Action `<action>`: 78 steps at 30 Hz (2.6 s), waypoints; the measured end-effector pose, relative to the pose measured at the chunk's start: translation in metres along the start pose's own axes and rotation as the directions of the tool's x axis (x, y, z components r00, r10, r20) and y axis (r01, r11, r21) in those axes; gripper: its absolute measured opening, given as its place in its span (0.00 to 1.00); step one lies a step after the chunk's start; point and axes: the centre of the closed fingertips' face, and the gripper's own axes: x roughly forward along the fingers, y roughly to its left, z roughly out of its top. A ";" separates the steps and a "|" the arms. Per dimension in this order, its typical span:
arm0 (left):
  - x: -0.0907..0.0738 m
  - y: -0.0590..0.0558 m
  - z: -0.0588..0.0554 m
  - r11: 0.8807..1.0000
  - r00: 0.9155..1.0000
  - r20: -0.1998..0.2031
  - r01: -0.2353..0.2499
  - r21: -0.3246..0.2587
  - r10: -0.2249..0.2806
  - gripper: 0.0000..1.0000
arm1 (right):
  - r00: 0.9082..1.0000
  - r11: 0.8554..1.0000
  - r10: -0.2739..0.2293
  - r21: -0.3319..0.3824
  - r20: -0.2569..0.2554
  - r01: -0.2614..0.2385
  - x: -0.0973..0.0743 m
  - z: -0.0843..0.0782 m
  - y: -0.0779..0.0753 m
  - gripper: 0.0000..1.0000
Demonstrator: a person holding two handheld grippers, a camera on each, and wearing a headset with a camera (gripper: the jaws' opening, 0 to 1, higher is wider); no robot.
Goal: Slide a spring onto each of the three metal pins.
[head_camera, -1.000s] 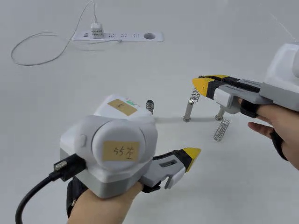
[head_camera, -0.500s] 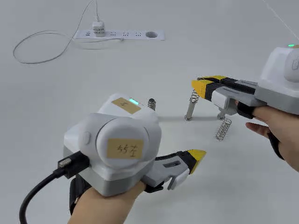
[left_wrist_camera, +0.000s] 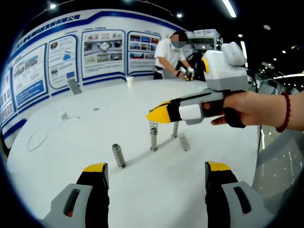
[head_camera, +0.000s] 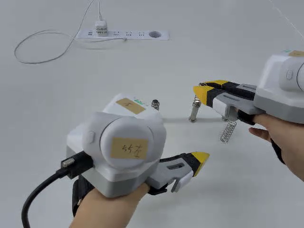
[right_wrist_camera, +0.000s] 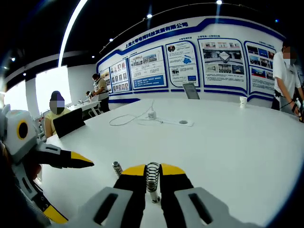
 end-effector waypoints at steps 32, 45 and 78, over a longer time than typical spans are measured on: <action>0.001 -0.002 -0.002 1.000 1.000 -0.008 0.008 -0.001 -0.008 0.83 | 0.994 0.999 -0.016 -0.043 -0.106 0.011 0.011 -0.034 0.000 0.11; 0.001 -0.001 -0.002 1.000 1.000 -0.010 0.007 -0.002 -0.007 0.83 | 0.993 1.000 -0.016 -0.026 -0.119 0.013 0.013 -0.043 -0.001 0.11; 0.002 -0.007 0.000 1.000 1.000 0.001 0.015 0.017 -0.015 0.81 | 0.999 1.000 -0.006 0.018 -0.053 0.007 -0.023 -0.012 0.005 0.32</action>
